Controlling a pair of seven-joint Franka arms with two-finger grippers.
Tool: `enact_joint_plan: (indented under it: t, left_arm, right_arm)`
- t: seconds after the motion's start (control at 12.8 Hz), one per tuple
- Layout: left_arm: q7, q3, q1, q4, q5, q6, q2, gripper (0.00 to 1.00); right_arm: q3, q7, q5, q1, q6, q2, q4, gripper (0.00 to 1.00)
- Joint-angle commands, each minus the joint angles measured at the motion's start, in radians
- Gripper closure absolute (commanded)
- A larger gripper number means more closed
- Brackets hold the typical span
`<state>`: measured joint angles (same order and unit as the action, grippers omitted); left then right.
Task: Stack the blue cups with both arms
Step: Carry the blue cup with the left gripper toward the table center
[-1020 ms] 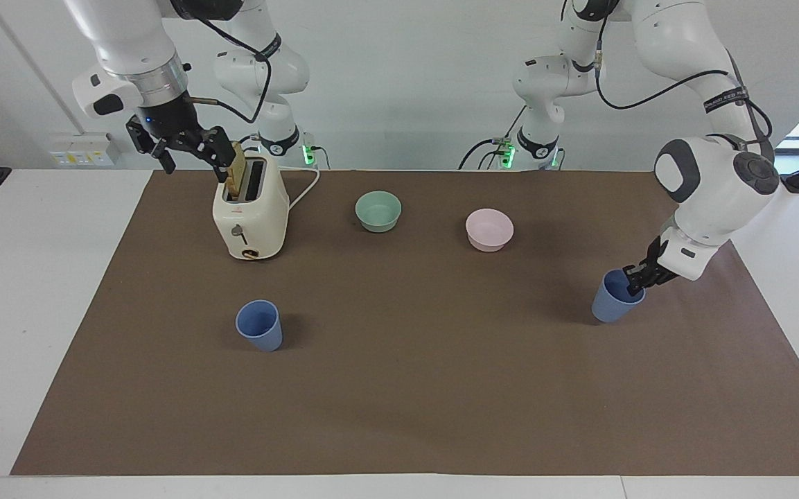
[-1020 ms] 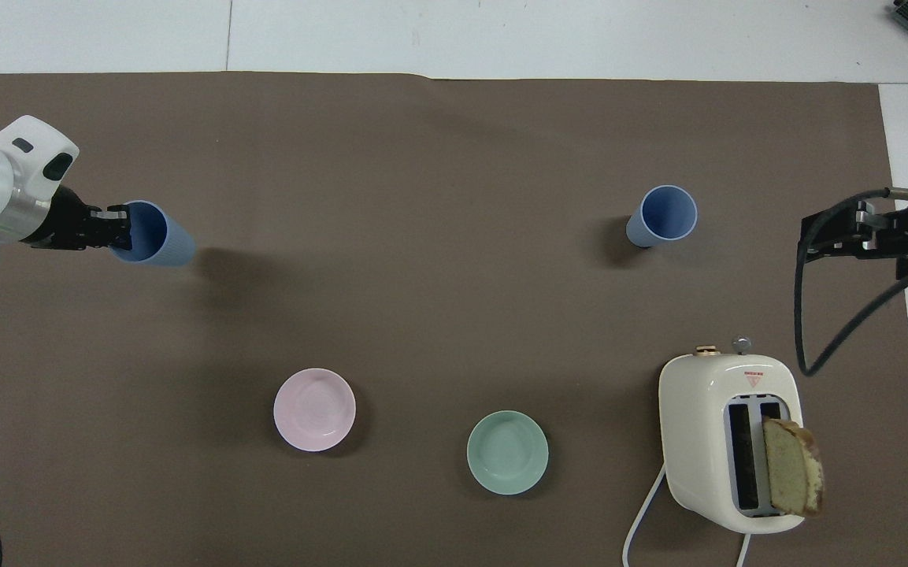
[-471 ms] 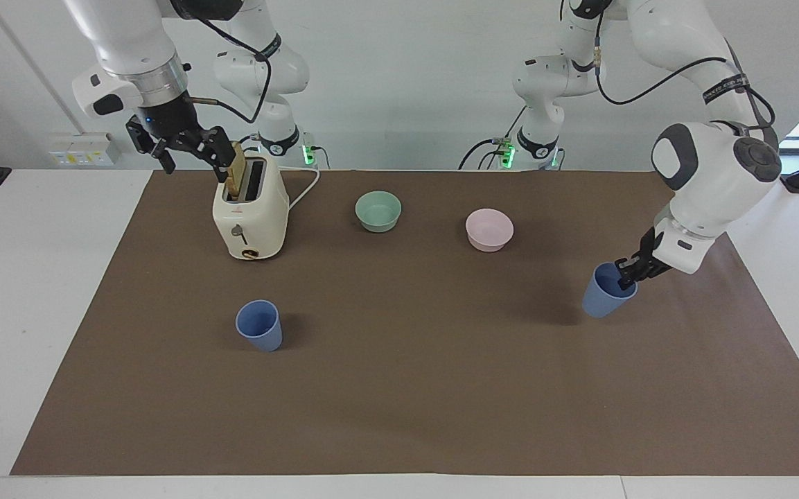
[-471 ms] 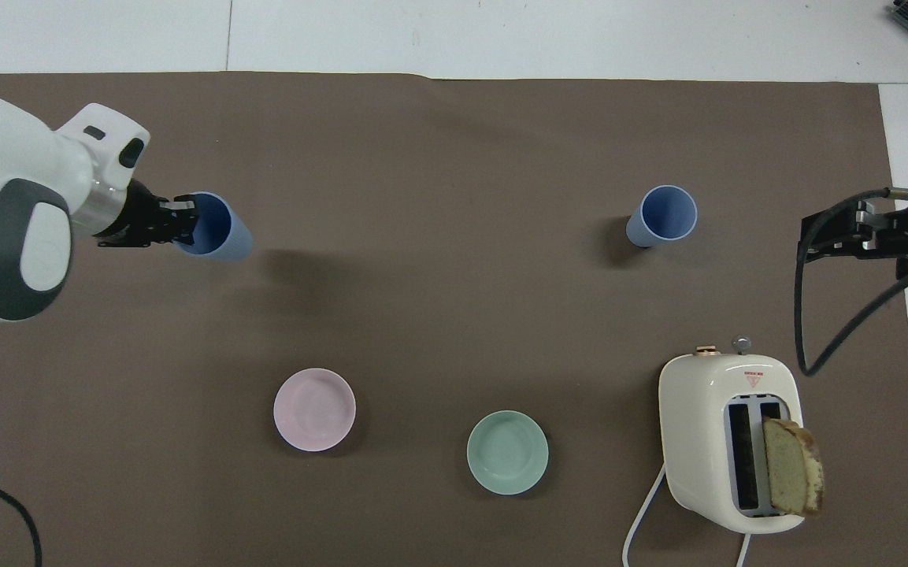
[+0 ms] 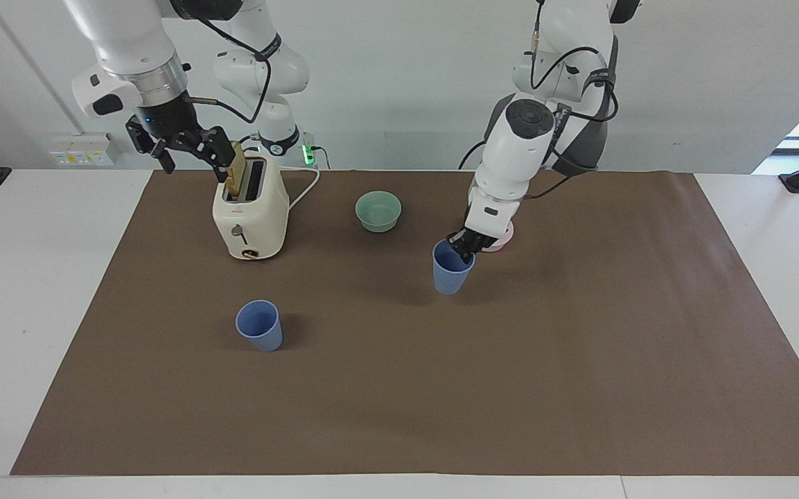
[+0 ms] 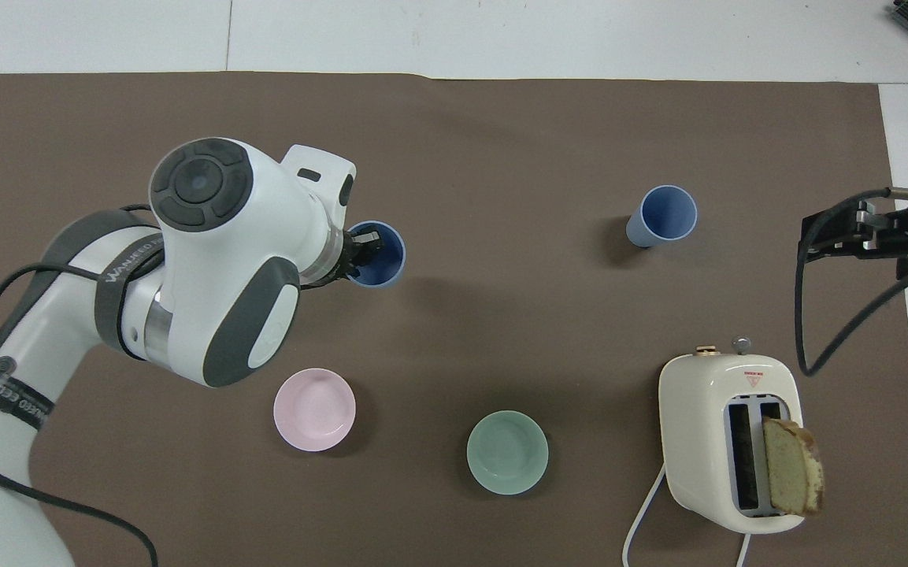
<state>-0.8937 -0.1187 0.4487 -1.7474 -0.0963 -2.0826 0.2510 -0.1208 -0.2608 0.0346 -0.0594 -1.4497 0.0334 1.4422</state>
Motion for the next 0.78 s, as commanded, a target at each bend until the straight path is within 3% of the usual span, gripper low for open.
enact_joint_plan:
  t: [0.0, 0.63, 0.71]
  left_arm:
    - [-0.025, 0.019, 0.033, -0.035, -0.014, -0.086, 0.039, 1.00]
    - [-0.014, 0.019, 0.041, -0.093, -0.013, -0.145, 0.048, 0.97]
    - [-0.013, 0.019, 0.041, -0.093, -0.013, -0.145, 0.050, 0.62]
  right_arm:
    - [-0.005, 0.040, 0.007, -0.016, -0.017, -0.010, 0.017, 0.00]
    - [-0.003, 0.081, 0.027, -0.020, -0.087, 0.023, 0.014, 0.00]
    - [-0.003, 0.089, 0.028, -0.020, -0.113, 0.052, 0.011, 0.00]
